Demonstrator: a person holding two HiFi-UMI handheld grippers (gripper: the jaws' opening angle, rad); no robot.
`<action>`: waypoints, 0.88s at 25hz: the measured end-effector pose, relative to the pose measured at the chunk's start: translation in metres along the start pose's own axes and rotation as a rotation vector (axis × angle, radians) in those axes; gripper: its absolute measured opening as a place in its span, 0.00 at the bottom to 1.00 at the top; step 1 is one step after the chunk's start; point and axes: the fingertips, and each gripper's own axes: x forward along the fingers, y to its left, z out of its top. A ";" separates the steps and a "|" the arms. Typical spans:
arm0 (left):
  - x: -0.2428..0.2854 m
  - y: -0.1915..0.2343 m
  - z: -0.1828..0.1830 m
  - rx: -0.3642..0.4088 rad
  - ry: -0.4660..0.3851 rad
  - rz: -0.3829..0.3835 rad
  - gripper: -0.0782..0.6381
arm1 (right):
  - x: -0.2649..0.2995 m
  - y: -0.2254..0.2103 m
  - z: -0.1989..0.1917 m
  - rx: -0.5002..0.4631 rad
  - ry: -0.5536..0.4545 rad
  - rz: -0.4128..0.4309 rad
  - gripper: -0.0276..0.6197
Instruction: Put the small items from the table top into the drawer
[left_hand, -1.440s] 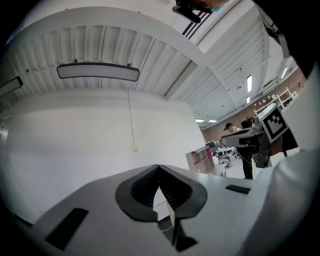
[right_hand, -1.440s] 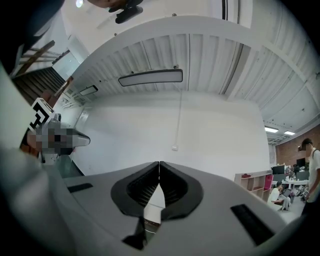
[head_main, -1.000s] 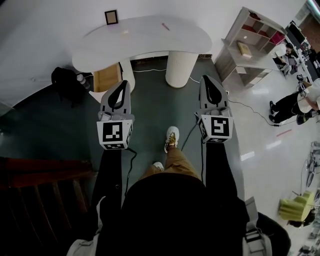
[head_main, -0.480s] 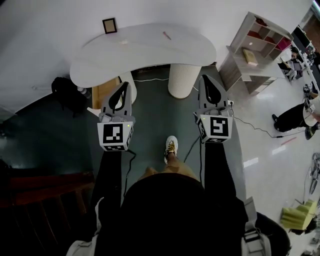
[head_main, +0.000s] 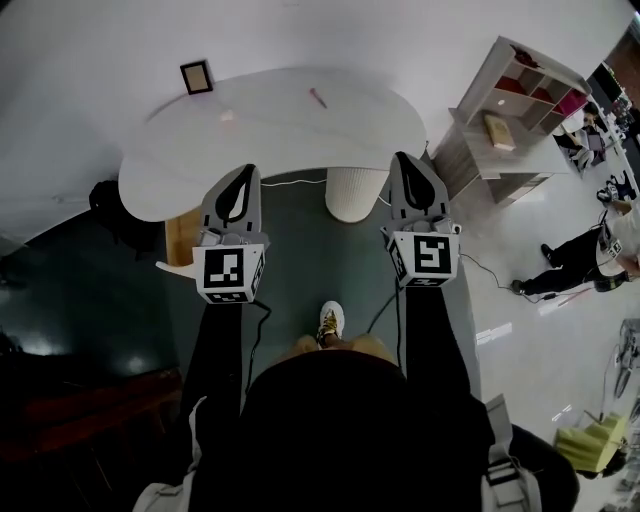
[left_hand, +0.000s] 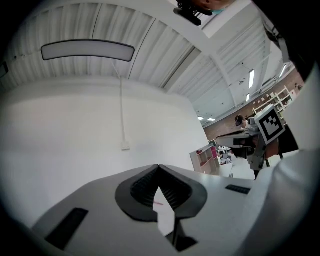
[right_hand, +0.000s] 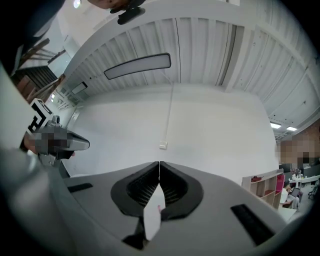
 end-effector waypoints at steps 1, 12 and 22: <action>0.012 0.000 -0.002 -0.002 0.004 0.000 0.13 | 0.009 -0.006 -0.004 0.002 0.001 0.003 0.09; 0.100 0.004 -0.013 0.005 0.005 -0.022 0.13 | 0.081 -0.048 -0.038 0.021 0.018 0.008 0.09; 0.165 0.034 -0.041 -0.028 0.021 -0.043 0.13 | 0.149 -0.053 -0.065 0.018 0.046 0.011 0.09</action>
